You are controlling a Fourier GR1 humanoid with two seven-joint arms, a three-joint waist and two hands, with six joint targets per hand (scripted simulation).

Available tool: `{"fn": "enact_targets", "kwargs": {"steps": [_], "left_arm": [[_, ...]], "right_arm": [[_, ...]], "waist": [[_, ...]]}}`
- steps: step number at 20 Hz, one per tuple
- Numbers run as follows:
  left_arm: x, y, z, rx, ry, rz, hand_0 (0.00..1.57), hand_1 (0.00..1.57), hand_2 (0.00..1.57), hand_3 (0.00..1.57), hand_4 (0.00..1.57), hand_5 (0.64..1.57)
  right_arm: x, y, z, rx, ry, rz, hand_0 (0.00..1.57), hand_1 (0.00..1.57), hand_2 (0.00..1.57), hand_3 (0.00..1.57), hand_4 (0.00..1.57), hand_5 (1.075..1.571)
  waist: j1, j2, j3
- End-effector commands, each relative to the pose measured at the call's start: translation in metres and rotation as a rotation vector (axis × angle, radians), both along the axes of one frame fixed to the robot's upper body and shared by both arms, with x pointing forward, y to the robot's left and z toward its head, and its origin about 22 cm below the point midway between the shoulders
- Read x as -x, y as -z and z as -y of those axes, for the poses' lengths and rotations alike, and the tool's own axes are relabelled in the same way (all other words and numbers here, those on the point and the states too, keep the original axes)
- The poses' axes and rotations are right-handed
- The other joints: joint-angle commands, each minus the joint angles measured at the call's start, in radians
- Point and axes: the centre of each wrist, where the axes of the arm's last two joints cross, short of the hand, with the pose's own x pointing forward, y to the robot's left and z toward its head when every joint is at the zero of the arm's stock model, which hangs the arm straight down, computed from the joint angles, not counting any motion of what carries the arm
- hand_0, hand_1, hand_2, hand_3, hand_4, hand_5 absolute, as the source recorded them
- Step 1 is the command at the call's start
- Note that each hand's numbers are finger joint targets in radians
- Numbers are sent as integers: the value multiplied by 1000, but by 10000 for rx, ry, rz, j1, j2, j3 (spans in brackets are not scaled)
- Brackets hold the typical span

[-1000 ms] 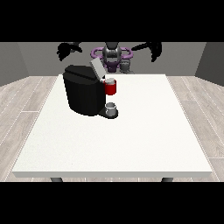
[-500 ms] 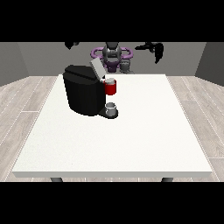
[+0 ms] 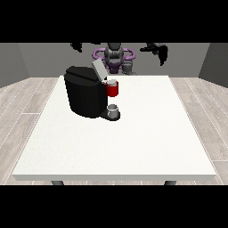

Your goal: Insert the coffee pod into the coffee machine and close the lid

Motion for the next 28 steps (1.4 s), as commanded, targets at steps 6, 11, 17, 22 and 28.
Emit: {"fn": "enact_targets", "kwargs": {"steps": [6,11,17,22,28], "left_arm": [[33,-4,-2,461,-250,160,0,0,0,0,0,1571],[29,-32,-3,257,-121,579,0,0,0,0,0,1571],[39,-34,-16,45,-924,756,0,0,0,0,0,1571],[38,-32,-29,52,-1096,1049,0,0,0,0,0,1571],[43,-44,-8,242,-689,1644,0,0,0,0,0,1571]], "right_arm": [[-21,-2,16,-351,-180,-264,0,0,0,0,0,1571],[-45,-16,4,-514,-99,56,0,0,0,0,0,1571],[-46,0,-21,-217,-662,-110,0,0,0,0,0,1571],[-50,-2,-43,57,-1286,208,0,0,0,0,0,1571],[-72,-10,-30,102,-712,457,0,0,0,0,0,1571]], "waist": [[362,671,1],[200,1402,1],[-243,1621,0],[-500,1942,-1],[7,2371,0]]}}
